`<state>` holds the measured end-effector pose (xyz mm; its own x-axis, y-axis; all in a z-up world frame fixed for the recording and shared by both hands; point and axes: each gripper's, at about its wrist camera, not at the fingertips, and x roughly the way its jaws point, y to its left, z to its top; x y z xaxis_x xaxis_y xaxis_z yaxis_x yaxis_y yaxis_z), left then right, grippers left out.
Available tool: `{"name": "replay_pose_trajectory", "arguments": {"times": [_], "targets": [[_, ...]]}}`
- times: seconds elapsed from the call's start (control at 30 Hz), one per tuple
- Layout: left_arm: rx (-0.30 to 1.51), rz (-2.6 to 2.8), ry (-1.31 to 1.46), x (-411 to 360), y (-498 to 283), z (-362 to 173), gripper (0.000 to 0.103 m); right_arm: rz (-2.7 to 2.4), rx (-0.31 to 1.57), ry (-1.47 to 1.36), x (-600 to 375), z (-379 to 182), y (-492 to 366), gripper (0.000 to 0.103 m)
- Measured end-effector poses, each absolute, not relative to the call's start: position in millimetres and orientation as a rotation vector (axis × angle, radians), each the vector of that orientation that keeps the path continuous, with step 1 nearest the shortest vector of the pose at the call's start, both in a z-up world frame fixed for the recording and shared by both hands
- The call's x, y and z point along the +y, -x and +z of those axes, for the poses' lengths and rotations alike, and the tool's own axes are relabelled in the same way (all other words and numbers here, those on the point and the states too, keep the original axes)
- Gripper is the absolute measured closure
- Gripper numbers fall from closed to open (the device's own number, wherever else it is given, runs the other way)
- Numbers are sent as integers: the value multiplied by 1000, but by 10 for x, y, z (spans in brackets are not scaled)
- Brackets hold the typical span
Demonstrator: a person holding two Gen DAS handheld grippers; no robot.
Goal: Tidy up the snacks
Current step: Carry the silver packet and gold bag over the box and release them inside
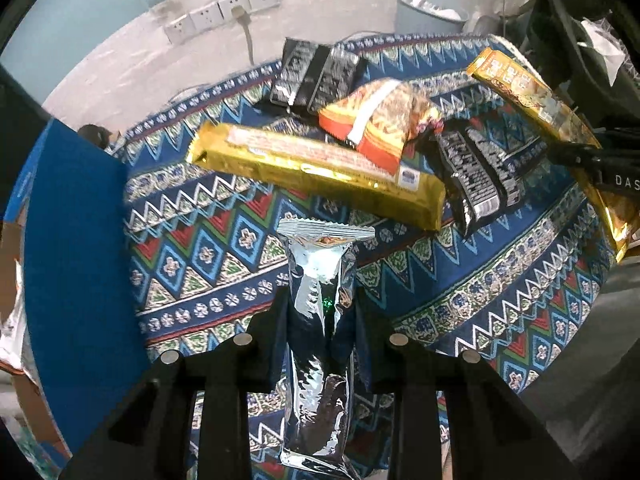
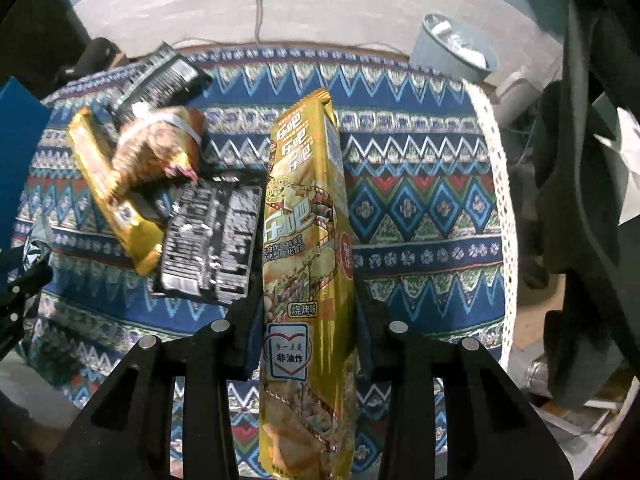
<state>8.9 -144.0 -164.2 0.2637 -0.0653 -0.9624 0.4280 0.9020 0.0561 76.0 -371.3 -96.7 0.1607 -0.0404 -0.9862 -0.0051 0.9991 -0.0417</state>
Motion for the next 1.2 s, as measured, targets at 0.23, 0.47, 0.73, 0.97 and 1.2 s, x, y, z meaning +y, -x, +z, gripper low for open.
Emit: {"name": "replay_pose_trajectory", "arguments": {"times": [0.23,0.47,0.73,0.97,1.2], "targets": [[1184,-319,-369,-1471,-85,-1420,73,2,1346,39,-3487,-624,-679,67],[1144,-315,-360,-1386,-113,-1226,73,48,1294,49,-3354,-448,-775,67],[1096,-300,-372,-1267,-109,-1036,73,104,1244,60,-3066,-216,-818,67],[1041,-285,-388,-1106,-65,-831,73,165,1213,58,-2778,-47,-857,67],[1015,-265,-355,-884,-85,-638,73,230,1181,65,-2453,136,-914,67]]}}
